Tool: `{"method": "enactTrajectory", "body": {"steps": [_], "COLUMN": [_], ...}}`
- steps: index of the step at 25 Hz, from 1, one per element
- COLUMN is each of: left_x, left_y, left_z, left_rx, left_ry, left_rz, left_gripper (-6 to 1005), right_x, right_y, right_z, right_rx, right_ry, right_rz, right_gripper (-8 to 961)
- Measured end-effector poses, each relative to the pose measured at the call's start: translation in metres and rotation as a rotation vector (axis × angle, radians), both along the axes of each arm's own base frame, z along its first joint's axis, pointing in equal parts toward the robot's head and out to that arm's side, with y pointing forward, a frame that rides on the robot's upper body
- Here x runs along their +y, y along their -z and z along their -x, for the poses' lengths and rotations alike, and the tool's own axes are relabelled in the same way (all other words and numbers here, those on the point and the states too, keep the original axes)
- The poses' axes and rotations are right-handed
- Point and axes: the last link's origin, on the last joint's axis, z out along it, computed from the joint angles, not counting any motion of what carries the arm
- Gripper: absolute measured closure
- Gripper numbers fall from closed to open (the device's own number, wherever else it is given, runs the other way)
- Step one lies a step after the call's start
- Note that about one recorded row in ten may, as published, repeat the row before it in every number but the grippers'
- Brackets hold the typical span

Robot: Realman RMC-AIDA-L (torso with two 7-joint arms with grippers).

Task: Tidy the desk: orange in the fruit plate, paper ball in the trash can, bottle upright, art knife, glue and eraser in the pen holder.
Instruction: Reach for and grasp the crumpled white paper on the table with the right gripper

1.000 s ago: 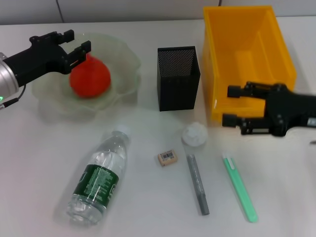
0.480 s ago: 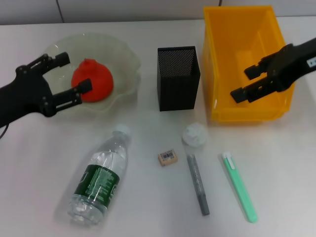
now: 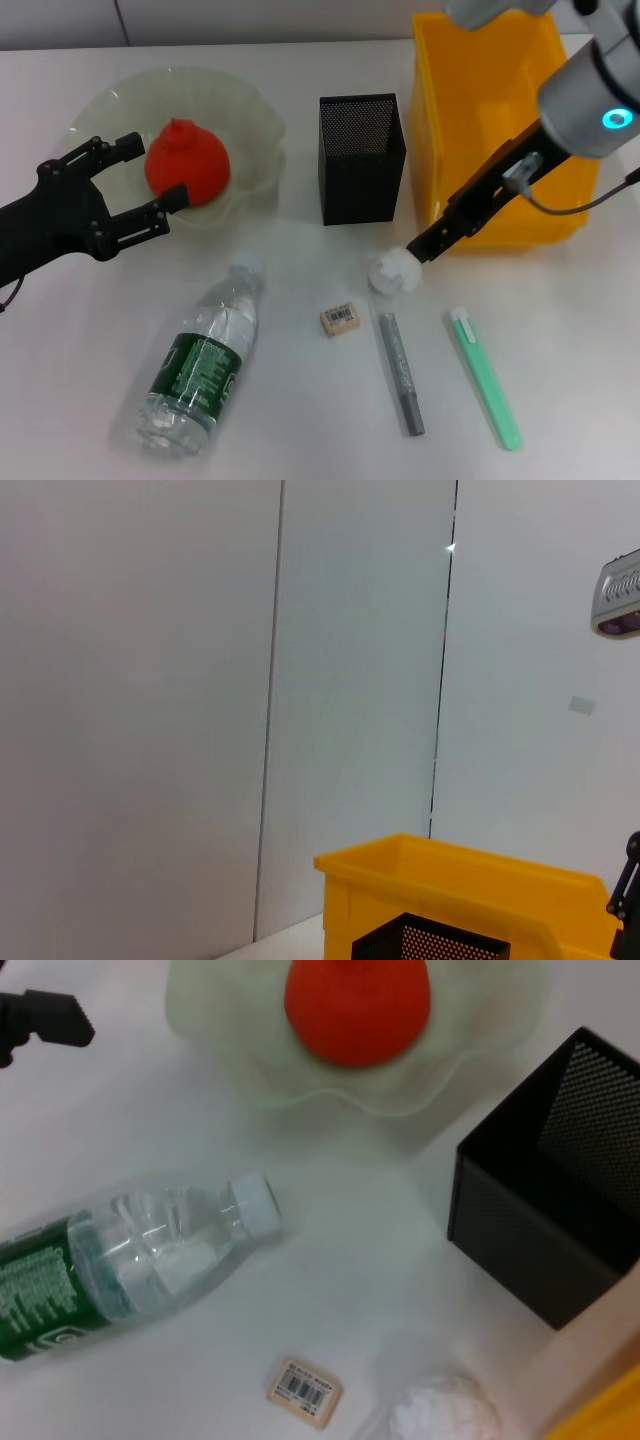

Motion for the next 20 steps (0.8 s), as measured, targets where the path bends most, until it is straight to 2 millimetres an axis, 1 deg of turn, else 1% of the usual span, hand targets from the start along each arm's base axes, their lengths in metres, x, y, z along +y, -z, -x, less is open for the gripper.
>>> {"method": "enactTrajectory", "body": {"steps": [3,4,5,9,14,20], "left_x": [0.000,0.000,0.000,-0.001,-0.003,-0.003], "left_y": [0.000,0.001,0.001,0.001,0.004,0.005], "left_z": [0.000,0.000,0.000,0.001,0.003,0.003], "left_rx": [0.001,0.003,0.003,0.005,0.007,0.013], "left_ry": [-0.001,-0.001,-0.001,-0.003,-0.002,0.006], "left_rz": [0.001,0.002,0.002,0.001,0.001,0.000], "left_gripper": [149,149,149,149,150,150], "right_x": [-0.002,-0.002,-0.002,-0.003,-0.007,-0.008], "right_y": [0.011,0.019,0.019,0.036,0.044,0.044], "right_z": [0.004,0.004,0.004,-0.002,-0.008,-0.014], "right_rx": [-0.018,-0.022,-0.022,-0.038,-0.038,-0.024], "right_ry": [0.008,0.011,0.011,0.038,0.061,0.086], "right_rz": [-0.007,-0.018,-0.018,-0.045,-0.057,-0.071], "right_gripper": [139,140,140,142,144,147]}}
